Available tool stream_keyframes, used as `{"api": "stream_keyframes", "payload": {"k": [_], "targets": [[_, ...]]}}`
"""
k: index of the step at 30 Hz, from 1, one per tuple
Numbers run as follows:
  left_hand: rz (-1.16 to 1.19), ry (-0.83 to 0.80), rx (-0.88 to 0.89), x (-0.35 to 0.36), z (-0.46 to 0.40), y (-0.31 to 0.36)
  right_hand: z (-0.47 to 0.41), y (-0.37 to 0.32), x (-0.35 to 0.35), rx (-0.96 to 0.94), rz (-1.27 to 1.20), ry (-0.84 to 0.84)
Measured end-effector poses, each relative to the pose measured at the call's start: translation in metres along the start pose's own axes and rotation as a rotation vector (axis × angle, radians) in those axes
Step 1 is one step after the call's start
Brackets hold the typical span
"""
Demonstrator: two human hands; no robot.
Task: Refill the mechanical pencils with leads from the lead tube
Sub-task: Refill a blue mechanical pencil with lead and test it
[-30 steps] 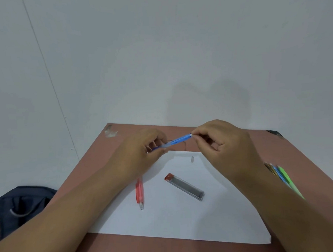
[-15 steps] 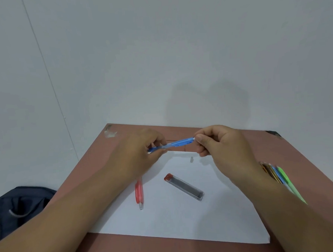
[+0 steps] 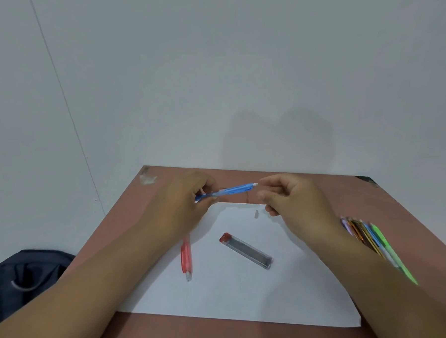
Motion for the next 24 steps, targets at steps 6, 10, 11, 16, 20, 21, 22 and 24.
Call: {"api": "stream_keyframes", "payload": {"k": [6,10,11,16,20,21,22,24], "targets": [[0.01,-0.002,-0.093,-0.002,-0.001,-0.009,-0.001,0.006,0.019,-0.158,0.54,-0.237],[0.013,-0.004,-0.06,0.0,-0.001,-0.007,-0.003,0.009,0.02,-0.157,0.523,-0.21],[0.014,-0.007,-0.057,0.001,-0.001,-0.007,-0.003,0.009,0.018,-0.139,0.479,-0.167],[0.047,-0.054,-0.033,0.003,0.001,-0.005,-0.001,0.002,-0.001,0.006,-0.133,0.113],[0.054,-0.088,-0.033,0.005,0.001,-0.001,0.002,-0.003,0.005,0.067,-0.429,0.106],[0.051,-0.091,-0.029,0.005,0.001,0.0,0.002,-0.003,0.007,0.07,-0.429,0.098],[0.051,-0.089,-0.023,0.004,0.001,0.0,0.003,-0.003,0.009,0.07,-0.431,0.093],[0.054,-0.084,-0.016,0.004,0.002,0.0,0.002,-0.002,0.01,0.079,-0.471,0.1]]}}
Point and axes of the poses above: each hand's wrist, its own z-axis away from the middle knuckle, its own x-axis out of the palm, y = z × x, the point moved 6 cm from there along -z, towards the middle knuckle, and after that the axes turned 8 degrees about -x, right-handed, at the moved point
